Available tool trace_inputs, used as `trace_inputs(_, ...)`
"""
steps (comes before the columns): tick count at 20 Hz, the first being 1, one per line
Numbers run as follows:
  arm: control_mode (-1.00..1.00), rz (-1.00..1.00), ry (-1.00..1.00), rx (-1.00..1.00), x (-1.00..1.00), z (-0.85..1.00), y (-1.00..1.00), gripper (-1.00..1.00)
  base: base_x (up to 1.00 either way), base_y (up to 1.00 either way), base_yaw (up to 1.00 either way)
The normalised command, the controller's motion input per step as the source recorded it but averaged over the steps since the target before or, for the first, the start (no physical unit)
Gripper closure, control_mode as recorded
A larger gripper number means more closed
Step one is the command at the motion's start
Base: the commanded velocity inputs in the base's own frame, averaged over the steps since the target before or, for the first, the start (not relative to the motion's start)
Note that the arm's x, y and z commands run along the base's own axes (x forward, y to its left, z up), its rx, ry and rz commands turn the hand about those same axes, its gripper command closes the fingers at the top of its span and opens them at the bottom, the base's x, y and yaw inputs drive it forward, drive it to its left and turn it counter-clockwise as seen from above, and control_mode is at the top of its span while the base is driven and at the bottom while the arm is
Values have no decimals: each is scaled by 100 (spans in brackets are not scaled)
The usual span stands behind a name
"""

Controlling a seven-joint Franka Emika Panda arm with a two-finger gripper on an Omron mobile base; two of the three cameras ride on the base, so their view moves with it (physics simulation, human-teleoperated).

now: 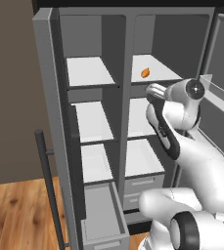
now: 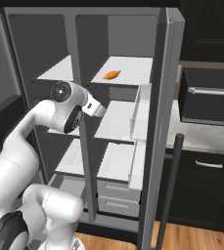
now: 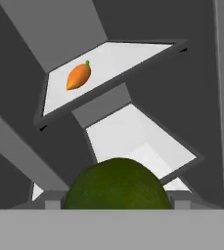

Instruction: Take the lime and carrot from the fridge shelf and place them in the freezer drawer to begin freezing them.

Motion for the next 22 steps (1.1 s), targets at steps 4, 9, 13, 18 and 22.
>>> trace_inputs(4, -100, 1, 17, 0, -88, 0, 52, 100, 0, 0, 0)
trace_inputs(9, -100, 6, 14, 0, -94, -12, 38, 100, 0, 0, 0)
trace_inputs(13, -100, 9, 16, 0, -66, -30, 33, 100, 0, 0, 0)
trace_inputs(18, -100, 7, 16, 0, -11, -24, 21, 100, 0, 0, 0)
trace_inputs(22, -100, 0, 3, 0, 1, -8, 0, 100, 0, 0, 0)
